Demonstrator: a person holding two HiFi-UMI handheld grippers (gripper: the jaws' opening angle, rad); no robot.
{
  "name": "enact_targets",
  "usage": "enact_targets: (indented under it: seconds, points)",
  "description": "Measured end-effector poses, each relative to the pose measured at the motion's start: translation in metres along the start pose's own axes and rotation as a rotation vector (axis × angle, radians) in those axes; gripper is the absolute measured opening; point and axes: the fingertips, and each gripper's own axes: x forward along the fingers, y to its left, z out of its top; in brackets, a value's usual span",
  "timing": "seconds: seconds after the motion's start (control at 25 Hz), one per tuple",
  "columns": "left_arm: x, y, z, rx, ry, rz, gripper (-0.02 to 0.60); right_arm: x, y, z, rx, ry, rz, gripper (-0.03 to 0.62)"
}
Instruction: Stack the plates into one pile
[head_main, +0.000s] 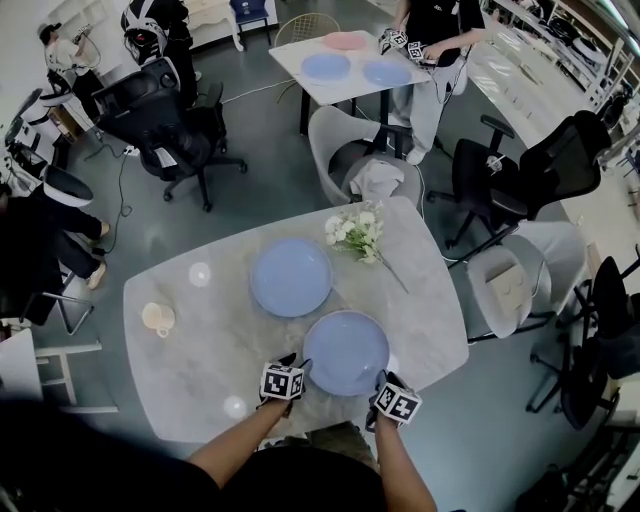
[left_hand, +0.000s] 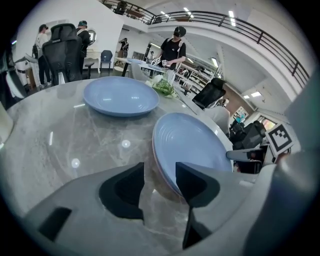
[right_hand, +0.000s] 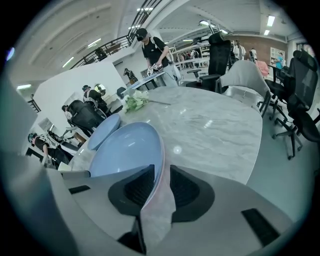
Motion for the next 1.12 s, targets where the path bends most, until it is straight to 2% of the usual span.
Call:
enact_targets:
  seconds: [0.28, 0.56, 0.76, 0.88, 0.96, 1.12]
  points:
    - [-0.002, 0.001, 0.005, -0.017, -0.020, 0.002, 0.202, 0.001, -0.001, 0.003, -0.030, 0.017, 0.018, 0.075]
    - [-0.009, 0.002, 0.007, -0.033, -0.057, -0.009, 0.199, 0.004, 0.002, 0.005, -0.115, 0.042, 0.015, 0.083]
    - [-0.027, -0.001, 0.012, -0.013, -0.133, -0.006, 0.150, -0.003, 0.000, 0.012, -0.189, 0.030, 0.025, 0.096]
    - [-0.055, -0.006, 0.007, -0.005, -0.228, -0.023, 0.039, -0.020, -0.003, 0.010, -0.200, 0.014, 0.025, 0.107]
    - [-0.073, -0.010, -0.005, 0.002, -0.267, -0.032, 0.024, -0.034, 0.000, 0.009, -0.211, -0.007, 0.033, 0.107]
    - [-0.106, -0.011, -0.040, -0.007, -0.282, -0.044, 0.020, -0.062, 0.013, -0.003, -0.256, -0.021, 0.046, 0.107]
